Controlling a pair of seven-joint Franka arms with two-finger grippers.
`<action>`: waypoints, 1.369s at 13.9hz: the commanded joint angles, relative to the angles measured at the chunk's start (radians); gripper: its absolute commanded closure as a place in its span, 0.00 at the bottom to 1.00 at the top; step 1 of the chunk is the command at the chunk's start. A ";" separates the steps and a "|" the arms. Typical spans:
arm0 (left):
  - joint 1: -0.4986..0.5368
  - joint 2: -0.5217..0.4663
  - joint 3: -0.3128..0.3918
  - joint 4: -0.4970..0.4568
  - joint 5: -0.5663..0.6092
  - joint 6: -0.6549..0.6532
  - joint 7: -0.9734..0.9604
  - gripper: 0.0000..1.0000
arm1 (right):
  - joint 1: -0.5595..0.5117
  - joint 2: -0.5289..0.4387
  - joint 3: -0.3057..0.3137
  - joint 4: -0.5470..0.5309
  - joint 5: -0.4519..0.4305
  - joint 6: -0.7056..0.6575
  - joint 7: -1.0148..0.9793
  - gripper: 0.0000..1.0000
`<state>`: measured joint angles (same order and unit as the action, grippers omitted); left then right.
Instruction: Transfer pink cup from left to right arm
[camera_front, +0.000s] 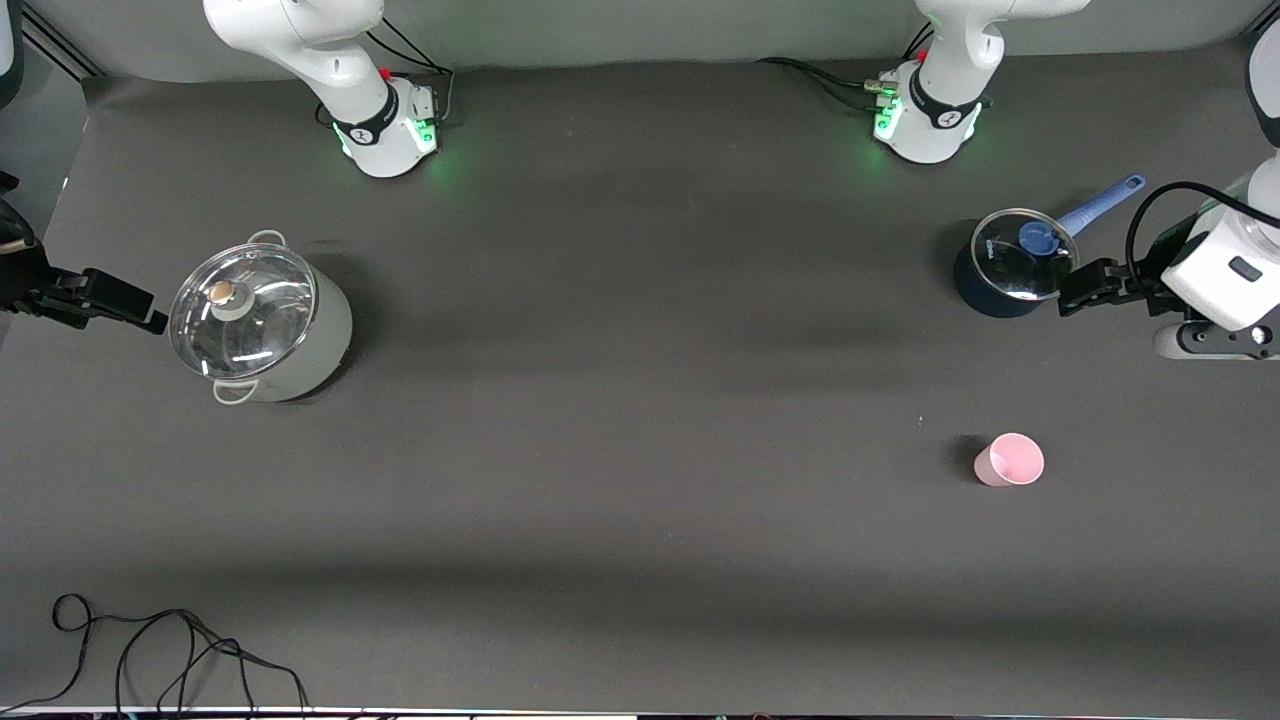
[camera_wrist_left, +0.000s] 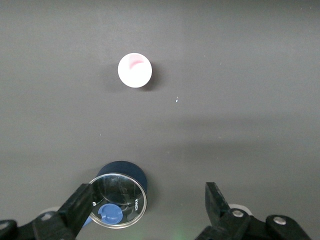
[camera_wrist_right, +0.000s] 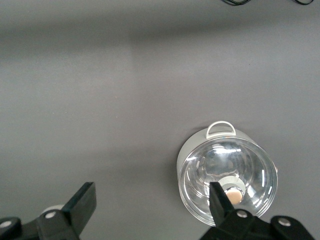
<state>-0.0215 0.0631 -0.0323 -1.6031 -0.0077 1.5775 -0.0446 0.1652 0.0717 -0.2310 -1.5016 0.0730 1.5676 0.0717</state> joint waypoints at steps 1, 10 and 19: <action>-0.006 -0.031 0.006 -0.034 -0.008 0.004 -0.017 0.00 | 0.008 -0.003 -0.001 0.012 0.001 -0.008 0.022 0.00; -0.005 -0.013 0.006 -0.005 0.003 0.019 0.003 0.00 | 0.008 0.000 0.001 0.009 0.001 -0.009 0.022 0.00; 0.095 0.131 0.011 0.147 -0.005 0.131 0.554 0.00 | 0.008 0.000 0.001 -0.002 0.002 -0.009 0.026 0.00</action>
<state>0.0213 0.1294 -0.0224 -1.5274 0.0027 1.6800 0.3283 0.1654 0.0770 -0.2282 -1.5049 0.0730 1.5668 0.0752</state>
